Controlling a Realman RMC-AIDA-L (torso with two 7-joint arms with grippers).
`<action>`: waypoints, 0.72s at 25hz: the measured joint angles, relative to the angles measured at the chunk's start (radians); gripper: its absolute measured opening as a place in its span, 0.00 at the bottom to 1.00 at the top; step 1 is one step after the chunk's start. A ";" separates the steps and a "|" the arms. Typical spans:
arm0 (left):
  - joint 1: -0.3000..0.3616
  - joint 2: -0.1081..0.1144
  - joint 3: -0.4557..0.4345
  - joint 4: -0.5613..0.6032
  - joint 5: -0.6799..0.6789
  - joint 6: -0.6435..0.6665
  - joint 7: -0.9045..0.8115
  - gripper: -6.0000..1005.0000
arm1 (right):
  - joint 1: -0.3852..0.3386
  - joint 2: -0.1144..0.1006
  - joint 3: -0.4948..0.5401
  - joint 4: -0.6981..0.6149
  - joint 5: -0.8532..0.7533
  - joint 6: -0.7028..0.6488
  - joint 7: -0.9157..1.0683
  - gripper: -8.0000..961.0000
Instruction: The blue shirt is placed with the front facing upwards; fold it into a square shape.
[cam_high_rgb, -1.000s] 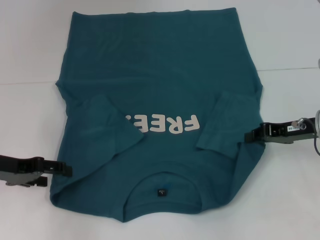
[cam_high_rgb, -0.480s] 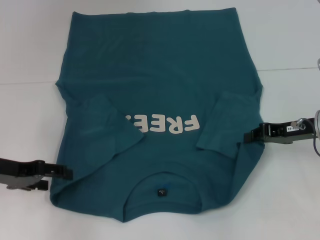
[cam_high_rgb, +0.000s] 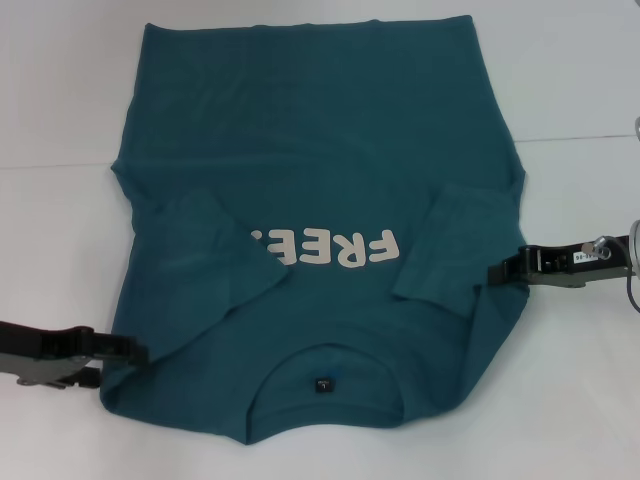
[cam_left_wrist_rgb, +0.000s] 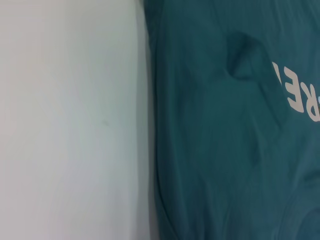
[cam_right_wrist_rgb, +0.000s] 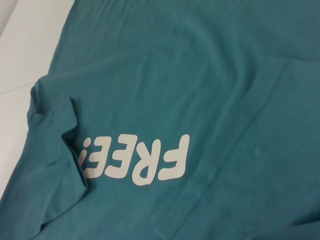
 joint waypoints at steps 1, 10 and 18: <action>-0.001 -0.001 0.000 0.000 0.000 0.000 0.000 0.89 | 0.000 0.000 0.000 0.000 0.000 0.000 0.000 0.05; -0.016 -0.002 0.011 0.034 0.000 -0.006 0.001 0.89 | 0.000 0.000 0.000 0.000 0.000 0.001 -0.003 0.05; -0.013 0.007 0.014 0.031 0.001 -0.033 -0.001 0.89 | 0.000 0.001 0.000 0.000 0.000 0.001 -0.011 0.05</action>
